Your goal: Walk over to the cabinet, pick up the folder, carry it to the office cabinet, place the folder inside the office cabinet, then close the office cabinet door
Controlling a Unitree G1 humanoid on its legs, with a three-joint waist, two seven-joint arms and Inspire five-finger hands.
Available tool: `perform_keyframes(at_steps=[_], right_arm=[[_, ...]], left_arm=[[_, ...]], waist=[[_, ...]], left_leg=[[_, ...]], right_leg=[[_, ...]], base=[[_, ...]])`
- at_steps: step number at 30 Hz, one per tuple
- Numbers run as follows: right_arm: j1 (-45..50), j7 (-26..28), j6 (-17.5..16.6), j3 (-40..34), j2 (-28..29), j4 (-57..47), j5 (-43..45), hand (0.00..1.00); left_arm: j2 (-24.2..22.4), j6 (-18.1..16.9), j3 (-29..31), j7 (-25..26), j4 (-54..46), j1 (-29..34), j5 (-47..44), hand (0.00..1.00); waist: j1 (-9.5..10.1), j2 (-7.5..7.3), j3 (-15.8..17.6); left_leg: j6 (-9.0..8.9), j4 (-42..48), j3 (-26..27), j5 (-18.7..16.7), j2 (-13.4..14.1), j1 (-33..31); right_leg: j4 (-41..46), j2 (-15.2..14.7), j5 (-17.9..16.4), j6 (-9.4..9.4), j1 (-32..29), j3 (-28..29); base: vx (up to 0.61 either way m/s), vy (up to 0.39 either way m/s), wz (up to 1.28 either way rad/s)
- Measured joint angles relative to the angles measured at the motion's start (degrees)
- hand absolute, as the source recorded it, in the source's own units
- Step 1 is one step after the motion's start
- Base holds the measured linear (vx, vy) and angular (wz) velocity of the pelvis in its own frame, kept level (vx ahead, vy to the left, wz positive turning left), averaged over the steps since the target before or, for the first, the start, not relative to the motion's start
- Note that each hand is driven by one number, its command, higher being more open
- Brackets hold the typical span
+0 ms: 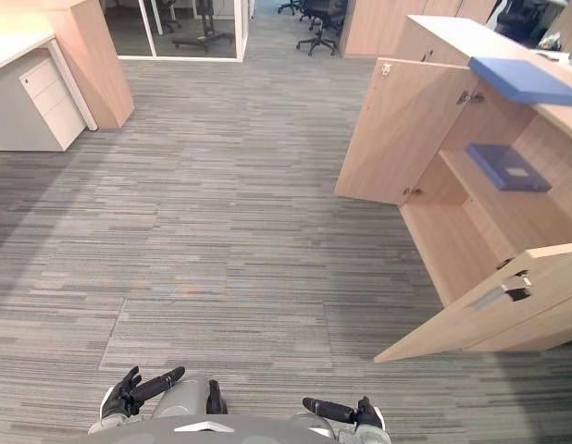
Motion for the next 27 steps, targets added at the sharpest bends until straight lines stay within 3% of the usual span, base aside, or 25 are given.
perform_keyframes(at_steps=[1, 2, 4, 6, 8, 11, 12, 13, 14, 15, 16, 17, 18, 19, 21, 22, 23, 25, 27], right_arm=[[0.0, 0.0, -0.2, 0.0, 0.0, 0.0, 0.0, 1.00], [0.0, -0.1, -0.4, 0.0, -0.2, -0.1, 0.0, 1.00], [-0.1, 0.0, -0.1, -0.2, 0.2, 0.7, -0.3, 1.00], [-0.3, 0.0, 0.8, -1.1, 1.6, 2.0, -0.5, 1.00], [-0.3, 0.3, 0.9, -1.8, 2.2, 2.5, -0.5, 1.00], [0.5, 1.2, 1.0, -4.9, 2.0, 1.9, -0.4, 1.00], [0.7, 1.4, 0.7, -6.6, 2.0, 0.8, -0.4, 1.00], [0.5, 1.5, 0.7, -6.8, 1.7, -0.6, -0.5, 1.00], [0.2, 1.2, 0.6, -6.7, 1.5, -1.0, -0.6, 1.00], [0.0, 0.5, 0.6, -6.7, 1.4, -1.5, -0.6, 1.00], [-0.1, 0.3, 0.9, -6.7, 1.3, -1.4, -0.6, 1.00], [-0.4, 0.3, 0.9, -6.7, 1.3, -1.4, -0.6, 1.00], [-1.4, 0.3, 0.9, -6.6, 1.4, -1.7, -0.6, 1.00], [-2.4, 0.3, 0.8, -6.6, 1.4, -1.7, -0.5, 1.00], [-3.3, 0.3, 0.8, -6.5, 1.6, -1.6, -0.5, 1.00], [-4.4, 0.0, 0.8, -6.5, 1.5, -1.5, -0.4, 1.00], [-5.7, 0.0, 0.8, -6.5, 1.4, -1.5, -0.3, 1.00], [-7.3, -0.4, 0.7, -5.4, 0.9, -1.5, 0.0, 1.00], [-7.0, -0.3, 0.9, -4.8, 1.2, -1.1, 1.8, 1.00]], left_arm=[[0.0, 0.0, 0.0, 0.2, 0.0, 0.1, 0.0, 1.00], [-0.3, 0.0, 0.0, 1.0, 0.2, 0.2, 0.0, 1.00], [0.2, 0.0, 0.3, 1.4, 0.2, 0.2, 0.1, 1.00], [0.9, 0.0, 0.5, 1.8, 0.3, 0.5, 0.1, 1.00], [1.0, 0.0, 0.5, 1.8, 0.3, 0.8, 0.1, 1.00], [0.2, 0.0, 0.6, 1.6, 0.3, 3.0, 0.2, 1.00], [0.0, 0.0, 0.5, 1.3, 0.2, 3.1, 0.3, 1.00], [-0.2, 0.0, 0.5, 1.0, 0.2, 2.9, 0.3, 1.00], [-0.2, 0.0, 0.5, 0.9, 0.2, 2.5, 0.4, 1.00], [-0.4, 0.1, 0.6, 0.9, 0.2, 1.8, 0.8, 1.00], [-0.7, 0.1, 1.1, 0.8, 0.1, 1.3, 2.4, 1.00], [-0.9, 0.1, 1.5, 0.7, 0.1, 1.2, 2.7, 1.00], [-1.2, 0.1, 1.7, 0.7, 0.1, 1.2, 2.6, 1.00], [-1.2, 0.1, 1.7, 0.7, 0.1, 1.1, 2.6, 1.00], [-1.5, 0.1, 1.8, 0.7, 0.2, 0.9, 2.6, 1.00], [-2.0, 0.1, 1.9, 0.7, 0.6, 0.9, 2.5, 1.00], [-2.7, 0.1, 1.9, 0.6, 1.4, 0.3, 2.6, 1.00], [-3.6, 0.2, 2.0, 0.6, 2.6, -1.5, 2.6, 1.00], [-4.0, 0.2, 2.1, 0.6, 2.6, -2.3, 2.6, 1.00]], waist=[[-0.19, 0.06, 0.0], [-0.64, 0.69, -0.3], [-0.54, 0.01, -0.5], [0.23, -2.03, -2.0], [1.02, -2.92, -2.9], [0.84, -2.69, -6.2], [0.11, -2.38, -6.3], [-0.61, -1.98, -6.1], [-0.95, -1.90, -6.0], [-1.12, -1.96, -5.8], [-0.80, -1.85, -5.6], [-0.67, -1.77, -5.6], [-0.78, -1.43, -4.6], [-0.84, -1.18, -3.6], [-0.74, -1.40, -3.0], [-0.37, 0.05, -3.1], [-0.34, 1.31, -2.2], [-0.88, 2.33, -0.1], [-0.63, 1.84, -0.4]], left_leg=[[-0.82, -2.6, -1.6, 0.5, 0.4, 0.2], [-3.26, -6.5, -0.8, 4.6, 1.9, 1.3], [-1.66, -6.5, 2.0, 7.7, -0.1, 1.9], [1.00, -7.7, 4.4, 5.7, -3.6, 3.9], [1.92, -10.6, 6.6, 5.2, -6.1, 6.9], [4.30, -17.9, 8.9, 6.2, -11.1, 13.9], [5.89, -19.5, 8.9, 6.6, -13.3, 16.9], [7.69, -20.3, 8.8, 6.3, -15.0, 19.2], [8.50, -20.6, 8.6, 6.0, -15.5, 20.3], [9.17, -21.2, 8.0, 5.8, -15.8, 22.6], [9.20, -22.1, 7.8, 5.8, -15.4, 24.7], [9.19, -22.4, 7.9, 5.8, -15.0, 25.5], [9.18, -23.2, 8.4, 5.8, -14.0, 27.6], [8.94, -23.9, 9.3, 5.7, -13.1, 29.1], [7.73, -25.3, 10.4, 4.9, -12.3, 30.4], [6.83, -27.1, 11.8, 4.9, -11.1, 30.8], [6.17, -28.1, 13.4, 5.0, -10.3, 30.8], [5.56, -29.0, 15.4, 5.4, -9.7, 30.7], [4.67, -30.2, 16.2, 5.5, -9.3, 30.6]], right_leg=[[-0.2, -0.9, -0.2, 0.59, 0.0, 0.2], [-2.3, -2.2, 0.3, 3.55, 1.3, 1.4], [-3.3, -4.5, 1.1, 4.78, 3.2, 2.3], [1.7, -6.2, 2.1, 5.35, 2.3, 2.7], [4.2, -8.9, 3.8, 6.00, 0.8, 4.2], [17.5, -13.6, 6.0, 3.69, -5.4, 9.2], [25.9, -16.2, 7.7, 0.29, -8.6, 8.8], [35.3, -19.6, 10.5, -5.52, -12.2, 6.5], [40.3, -21.2, 10.8, -7.27, -13.7, 4.8], [48.9, -23.2, 9.3, -8.91, -15.9, -0.8], [53.1, -23.3, 6.6, -8.68, -16.7, -7.5], [53.4, -22.8, 4.4, -7.33, -17.1, -10.6], [50.9, -21.1, 0.3, -5.24, -16.9, -16.5], [45.6, -18.7, -1.7, -4.56, -17.1, -20.5], [36.2, -14.9, -1.5, -4.49, -17.2, -23.7], [30.4, -11.0, -2.9, -2.62, -15.8, -23.9], [27.3, -8.8, -2.9, -2.52, -15.7, -24.2], [25.3, -7.4, -3.0, -2.54, -16.3, -25.5], [24.3, -6.5, -4.0, -4.13, -16.7, -26.9]], base=[[0.23, 0.455, -0.26], [0.28, 0.471, -0.13], [0.33, 0.425, -0.09], [0.36, 0.270, -0.25], [0.28, 0.244, -0.45], [0.29, 0.256, -0.45], [0.34, 0.234, 0.03], [0.28, 0.189, 0.19], [0.25, 0.157, 0.34], [0.22, 0.070, 0.28], [0.22, 0.070, 0.17], [0.23, 0.005, -0.06], [0.14, -0.049, -0.25], [0.15, -0.063, -0.31], [0.08, -0.084, -0.56], [0.09, -0.105, -0.93], [0.06, -0.085, -1.06], [0.01, -0.075, -0.61], [0.03, -0.083, -0.22]])
